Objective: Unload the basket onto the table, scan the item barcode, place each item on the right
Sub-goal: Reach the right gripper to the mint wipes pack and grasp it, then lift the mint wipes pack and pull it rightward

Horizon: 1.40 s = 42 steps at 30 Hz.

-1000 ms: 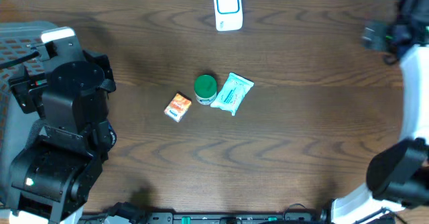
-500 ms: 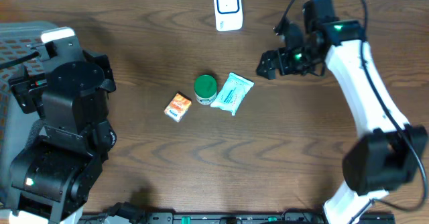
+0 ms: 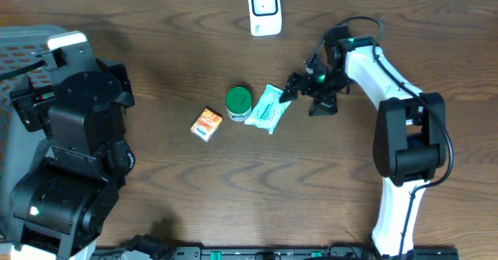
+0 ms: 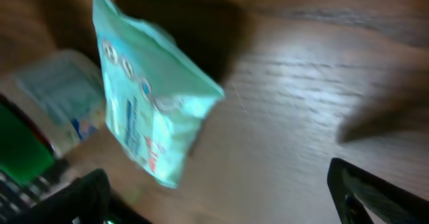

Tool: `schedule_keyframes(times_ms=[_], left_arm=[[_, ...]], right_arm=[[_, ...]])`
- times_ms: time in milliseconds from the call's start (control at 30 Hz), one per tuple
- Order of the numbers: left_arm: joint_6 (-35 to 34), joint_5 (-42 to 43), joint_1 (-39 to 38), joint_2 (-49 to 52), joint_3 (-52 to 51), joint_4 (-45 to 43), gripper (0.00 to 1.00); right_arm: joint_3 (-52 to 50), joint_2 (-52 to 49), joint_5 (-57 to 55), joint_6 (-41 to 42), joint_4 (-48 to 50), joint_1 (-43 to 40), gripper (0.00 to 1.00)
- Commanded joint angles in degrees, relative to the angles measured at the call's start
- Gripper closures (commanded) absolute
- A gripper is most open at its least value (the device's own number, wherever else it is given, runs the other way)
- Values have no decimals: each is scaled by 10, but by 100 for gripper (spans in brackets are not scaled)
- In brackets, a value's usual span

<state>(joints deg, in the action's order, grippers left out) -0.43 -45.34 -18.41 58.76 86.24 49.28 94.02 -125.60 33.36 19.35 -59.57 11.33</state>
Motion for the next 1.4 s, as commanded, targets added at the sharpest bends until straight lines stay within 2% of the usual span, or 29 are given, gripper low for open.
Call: schedule_keyframes(times_ms=[0, 200, 233, 267, 300, 367, 433, 467, 567, 667, 867, 1033, 1367], left_arm=[[-7, -2, 2, 0, 2, 0, 2], [-7, -2, 2, 0, 2, 0, 2], [-7, -2, 2, 0, 2, 0, 2], [-7, -2, 2, 0, 2, 0, 2], [-7, -2, 2, 0, 2, 0, 2], [-7, -2, 2, 0, 2, 0, 2], [-7, -2, 2, 0, 2, 0, 2], [-7, -2, 2, 0, 2, 0, 2], [-7, -2, 2, 0, 2, 0, 2], [-7, -2, 2, 0, 2, 0, 2], [-7, -2, 2, 0, 2, 0, 2], [-7, -2, 2, 0, 2, 0, 2], [-7, -2, 2, 0, 2, 0, 2]], right_arm=[[1, -23, 13, 103, 10, 20, 1], [-14, -54, 4, 183, 62, 61, 1], [-15, -60, -7, 196, 70, 66, 5], [-16, -66, -25, 214, 77, 73, 14], [-16, -70, -49, 230, 81, 76, 30], [-16, -73, -92, 253, 79, 81, 69], [-16, -73, -110, 263, 75, 82, 91], [-15, -71, -106, 263, 73, 82, 99], [-14, -59, -74, 262, 48, 76, 99], [-14, -31, 12, 257, -15, 63, 99], [-14, 28, 122, 256, -211, 20, 99], [-14, 34, 184, 236, -365, -26, 99], [-14, 34, 196, 233, -380, -53, 98]])
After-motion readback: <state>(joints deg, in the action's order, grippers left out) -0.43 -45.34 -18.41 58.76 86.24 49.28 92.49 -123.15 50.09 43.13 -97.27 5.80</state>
